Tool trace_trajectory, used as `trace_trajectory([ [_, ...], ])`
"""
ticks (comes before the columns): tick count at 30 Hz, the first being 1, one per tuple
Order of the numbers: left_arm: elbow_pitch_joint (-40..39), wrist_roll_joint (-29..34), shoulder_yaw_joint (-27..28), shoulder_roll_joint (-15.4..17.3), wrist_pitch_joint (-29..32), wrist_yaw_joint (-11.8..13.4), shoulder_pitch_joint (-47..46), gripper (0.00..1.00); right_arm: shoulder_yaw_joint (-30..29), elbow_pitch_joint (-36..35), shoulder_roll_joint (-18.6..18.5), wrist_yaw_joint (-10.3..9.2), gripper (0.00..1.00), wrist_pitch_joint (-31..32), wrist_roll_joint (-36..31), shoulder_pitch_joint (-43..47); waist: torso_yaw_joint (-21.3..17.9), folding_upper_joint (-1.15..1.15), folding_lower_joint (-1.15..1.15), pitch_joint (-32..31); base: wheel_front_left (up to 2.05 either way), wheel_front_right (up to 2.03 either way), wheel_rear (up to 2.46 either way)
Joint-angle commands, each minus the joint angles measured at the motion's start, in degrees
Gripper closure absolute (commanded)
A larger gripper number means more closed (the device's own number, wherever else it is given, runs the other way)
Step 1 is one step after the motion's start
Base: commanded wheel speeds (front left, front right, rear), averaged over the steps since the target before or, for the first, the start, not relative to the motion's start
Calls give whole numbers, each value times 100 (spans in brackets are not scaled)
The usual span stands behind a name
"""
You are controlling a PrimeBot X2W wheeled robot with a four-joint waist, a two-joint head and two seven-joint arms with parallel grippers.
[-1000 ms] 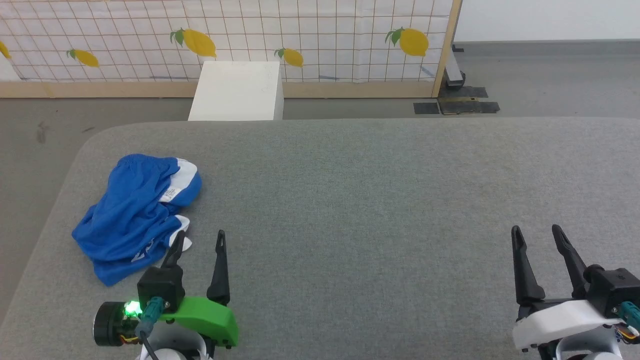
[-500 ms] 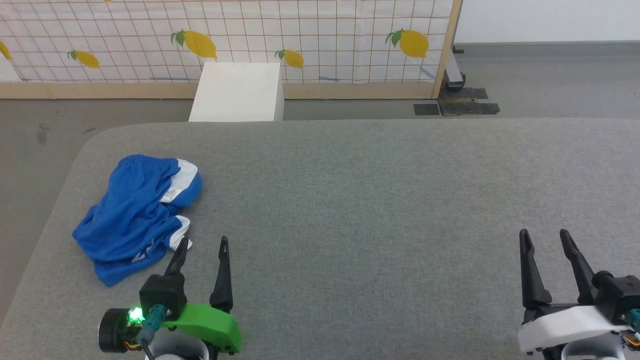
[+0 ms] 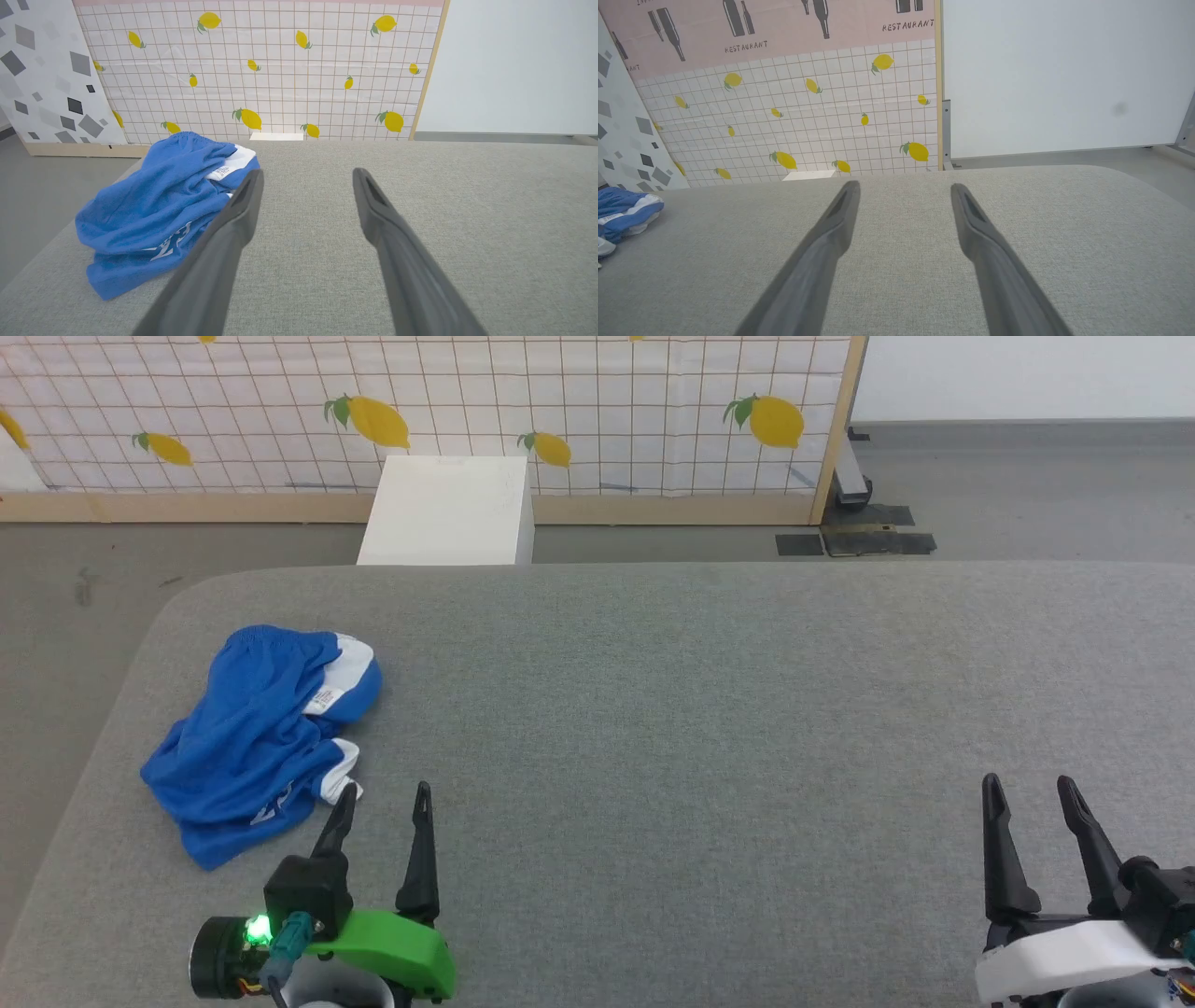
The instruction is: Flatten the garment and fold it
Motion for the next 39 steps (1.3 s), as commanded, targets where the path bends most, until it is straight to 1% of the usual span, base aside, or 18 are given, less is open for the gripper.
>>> trace_trajectory([
  [1,31,-31,-12,-6,-68,-31,111,0,-24,20,11,-6,0,-59,66,78,9,0,0,-3,0,0,0],
  [6,56,-59,-7,-1,-125,-25,118,0,-42,54,12,-6,0,-117,82,96,65,0,0,-10,0,0,0],
  [12,93,-98,16,7,-196,-1,125,0,-51,119,13,-7,0,-188,62,104,277,0,0,-26,0,0,0],
  [17,131,-148,62,17,-256,31,136,0,8,184,13,-7,0,-248,63,115,617,0,0,-17,0,0,0],
  [23,104,-180,81,21,-318,105,192,0,121,270,14,-8,0,-311,101,78,1117,0,0,26,0,0,0],
  [39,92,-241,167,49,-318,148,271,0,431,410,14,-8,0,-311,29,62,2362,0,0,45,0,0,0],
])
